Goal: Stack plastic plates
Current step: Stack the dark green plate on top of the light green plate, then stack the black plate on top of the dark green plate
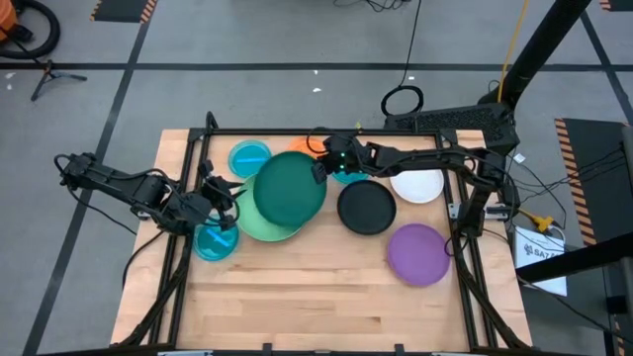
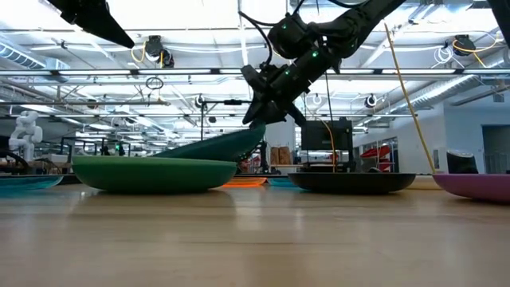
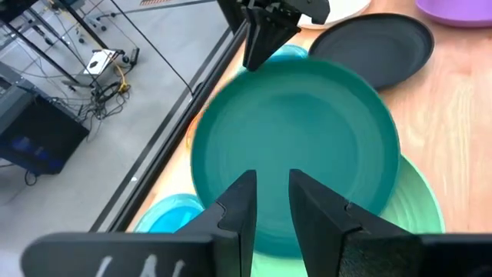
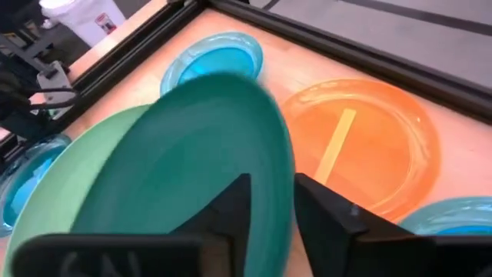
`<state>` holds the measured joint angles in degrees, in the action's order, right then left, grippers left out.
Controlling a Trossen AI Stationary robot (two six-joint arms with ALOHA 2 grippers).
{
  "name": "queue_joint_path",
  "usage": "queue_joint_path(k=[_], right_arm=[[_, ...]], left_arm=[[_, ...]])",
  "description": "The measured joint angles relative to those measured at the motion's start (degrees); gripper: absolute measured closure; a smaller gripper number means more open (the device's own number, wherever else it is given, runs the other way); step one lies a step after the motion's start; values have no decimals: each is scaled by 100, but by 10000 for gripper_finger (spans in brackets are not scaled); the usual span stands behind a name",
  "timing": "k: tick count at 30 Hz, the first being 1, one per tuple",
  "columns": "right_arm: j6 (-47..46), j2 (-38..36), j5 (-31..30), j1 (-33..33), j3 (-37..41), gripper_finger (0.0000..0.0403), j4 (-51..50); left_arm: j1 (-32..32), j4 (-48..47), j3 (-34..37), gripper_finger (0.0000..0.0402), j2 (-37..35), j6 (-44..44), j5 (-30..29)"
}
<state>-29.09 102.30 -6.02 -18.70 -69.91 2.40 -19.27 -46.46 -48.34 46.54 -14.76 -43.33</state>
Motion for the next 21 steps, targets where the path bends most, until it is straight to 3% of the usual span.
queue_joint_path(k=[6,12,17,21], right_arm=[[300,0,8,2,0,267,-3],[1075,-141,20,96,1,258,-122],[1964,-557,-8,427,99,262,-131],[2205,-1262,-23,623,663,263,-19]], left_arm=[[0,0,0,316,2,-214,-22],[0,2,0,316,134,-741,-33],[0,5,-2,316,537,-1186,-39],[0,17,-2,316,962,-1528,-37]])
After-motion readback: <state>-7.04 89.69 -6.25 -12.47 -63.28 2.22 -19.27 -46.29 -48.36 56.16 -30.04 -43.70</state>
